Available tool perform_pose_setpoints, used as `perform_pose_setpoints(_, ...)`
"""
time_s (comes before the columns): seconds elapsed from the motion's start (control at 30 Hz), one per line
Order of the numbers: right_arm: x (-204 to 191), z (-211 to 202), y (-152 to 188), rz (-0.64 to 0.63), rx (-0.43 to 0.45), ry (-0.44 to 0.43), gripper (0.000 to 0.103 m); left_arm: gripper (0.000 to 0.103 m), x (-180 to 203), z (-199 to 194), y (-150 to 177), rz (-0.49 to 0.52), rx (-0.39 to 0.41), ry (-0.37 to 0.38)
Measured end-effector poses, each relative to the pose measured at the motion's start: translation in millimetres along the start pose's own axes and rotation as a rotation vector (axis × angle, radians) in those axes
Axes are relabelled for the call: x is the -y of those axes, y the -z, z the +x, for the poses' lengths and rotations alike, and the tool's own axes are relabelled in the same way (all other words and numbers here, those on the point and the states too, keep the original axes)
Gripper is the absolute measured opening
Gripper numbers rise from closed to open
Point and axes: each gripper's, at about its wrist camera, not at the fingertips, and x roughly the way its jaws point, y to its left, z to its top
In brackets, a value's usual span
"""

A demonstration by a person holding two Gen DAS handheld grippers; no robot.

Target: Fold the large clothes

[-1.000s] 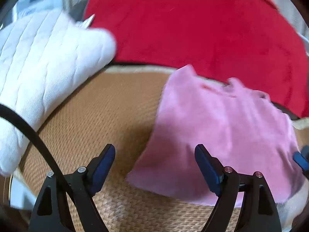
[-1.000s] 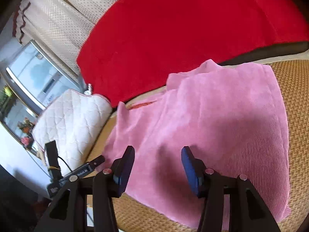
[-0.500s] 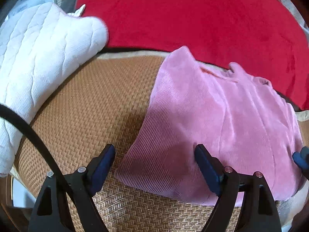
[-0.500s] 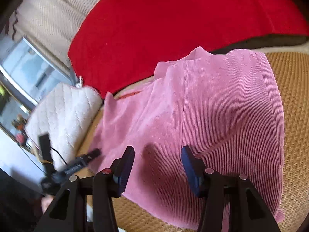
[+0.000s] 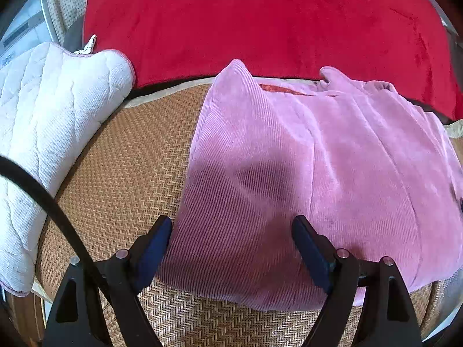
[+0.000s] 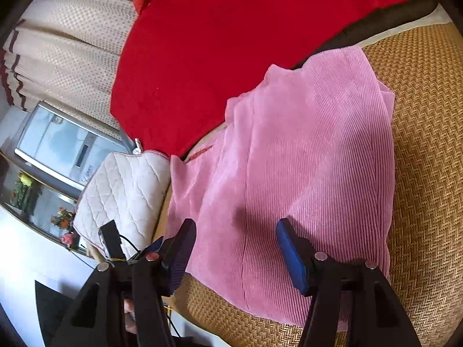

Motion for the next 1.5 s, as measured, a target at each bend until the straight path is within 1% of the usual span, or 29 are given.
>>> perform_pose_setpoints(0.07, -2.6, -6.2, -1.0, -0.007, 0.018, -0.006, 0.062, 0.085, -3.4, -4.4, -0.7, -0.022, 0.013, 0.016)
perform_pose_setpoints(0.13, -1.4, -19.8, -4.1, 0.000, 0.059, 0.007, 0.062, 0.085, -6.3, -9.4, -1.1, -0.034, 0.044, 0.035)
perform_pose_setpoints(0.2, 10.6, -40.1, -10.9, 0.049, 0.118, 0.010, 0.064, 0.085, -6.4, -19.2, -1.5, -0.038, 0.095, 0.061)
perform_pose_setpoints(0.27, 24.0, -53.8, -16.7, 0.110, 0.154, 0.009, 0.071, 0.085, -1.8, -26.4, -2.2, -0.039, 0.143, 0.088)
perform_pose_setpoints(0.3, 35.1, -62.6, -19.2, 0.155, 0.178, 0.026, 0.073, 0.085, 0.6, -29.7, -2.5, -0.037, 0.162, 0.110)
perform_pose_setpoints(0.33, 44.8, -68.8, -20.2, 0.183, 0.191, 0.039, 0.078, 0.085, 2.8, -30.4, -3.9, -0.028, 0.178, 0.131)
perform_pose_setpoints(0.4, 60.9, -72.5, -22.3, 0.224, 0.178, 0.056, 0.078, 0.085, 12.2, -33.0, -3.9, -0.001, 0.203, 0.144)
perform_pose_setpoints(0.43, 66.0, -70.8, -22.2, 0.240, 0.168, 0.060, 0.078, 0.085, 19.7, -31.5, -4.3, 0.022, 0.203, 0.145)
perform_pose_setpoints(0.5, 80.6, -65.6, -21.7, 0.288, 0.130, 0.048, 0.078, 0.085, 30.0, -27.1, -8.5, 0.046, 0.188, 0.162)
perform_pose_setpoints(0.6, 95.9, -53.5, -23.0, 0.314, 0.078, 0.022, 0.078, 0.085, 50.1, -18.3, -9.5, 0.078, 0.157, 0.194)
perform_pose_setpoints(0.7, 102.8, -33.7, -24.1, 0.333, 0.031, 0.002, 0.078, 0.085, 61.4, 0.5, -13.4, 0.113, 0.099, 0.177)
perform_pose_setpoints(0.73, 104.2, -30.0, -24.1, 0.335, 0.023, -0.009, 0.078, 0.085, 64.6, 9.1, -14.3, 0.116, 0.065, 0.171)
perform_pose_setpoints(0.8, 105.4, -16.6, -27.4, 0.331, 0.004, -0.034, 0.077, 0.086, 64.1, 19.4, -16.4, 0.103, 0.026, 0.178)
perform_pose_setpoints(0.93, 97.4, 6.4, -34.0, 0.287, 0.008, -0.098, 0.077, 0.086, 61.5, 22.9, -23.4, 0.096, 0.031, 0.175)
perform_pose_setpoints(1.0, 92.6, 16.5, -36.9, 0.265, 0.010, -0.125, 0.079, 0.085, 54.8, 16.1, -27.2, 0.077, 0.063, 0.124)
perform_pose_setpoints(1.07, 89.4, 20.9, -38.5, 0.235, 0.013, -0.127, 0.078, 0.085, 43.1, 10.8, -30.0, 0.044, 0.104, 0.061)
perform_pose_setpoints(1.1, 85.9, 25.6, -38.6, 0.220, 0.018, -0.111, 0.077, 0.085, 35.3, 10.0, -33.3, 0.024, 0.116, 0.019)
perform_pose_setpoints(1.13, 82.3, 29.5, -38.4, 0.202, 0.022, -0.093, 0.072, 0.085, 24.4, 11.7, -35.6, -0.008, 0.118, -0.056)
perform_pose_setpoints(1.17, 82.3, 31.5, -41.6, 0.193, 0.023, -0.077, 0.058, 0.085, 18.4, 15.1, -36.6, -0.022, 0.111, -0.096)
perform_pose_setpoints(1.2, 82.3, 34.8, -41.0, 0.183, 0.019, -0.039, 0.047, 0.085, 11.2, 21.9, -36.8, -0.035, 0.088, -0.142)
perform_pose_setpoints(1.23, 84.8, 37.2, -40.0, 0.195, 0.018, -0.018, 0.039, 0.086, 6.3, 32.4, -35.9, -0.033, 0.045, -0.165)
perform_pose_setpoints(1.3, 83.2, 30.5, -38.9, 0.196, 0.037, -0.018, 0.034, 0.086, 6.1, 48.8, -30.6, -0.014, -0.020, -0.147)
perform_pose_setpoints(1.37, 67.7, 28.1, -38.9, 0.157, 0.059, 0.000, 0.028, 0.087, 2.8, 46.7, -34.2, -0.022, -0.006, -0.138)
perform_pose_setpoints(1.4, 56.7, 27.3, -38.7, 0.133, 0.070, 0.011, 0.027, 0.086, -1.0, 42.8, -35.4, -0.038, -0.002, -0.126)
perform_pose_setpoints(1.47, 35.4, 23.8, -40.6, 0.086, 0.091, 0.017, 0.024, 0.086, -15.5, 36.1, -37.7, -0.108, 0.008, -0.094)
perform_pose_setpoints(1.5, 17.4, 21.0, -40.5, 0.052, 0.107, 0.012, 0.023, 0.086, -25.6, 32.5, -37.9, -0.148, 0.013, -0.090)
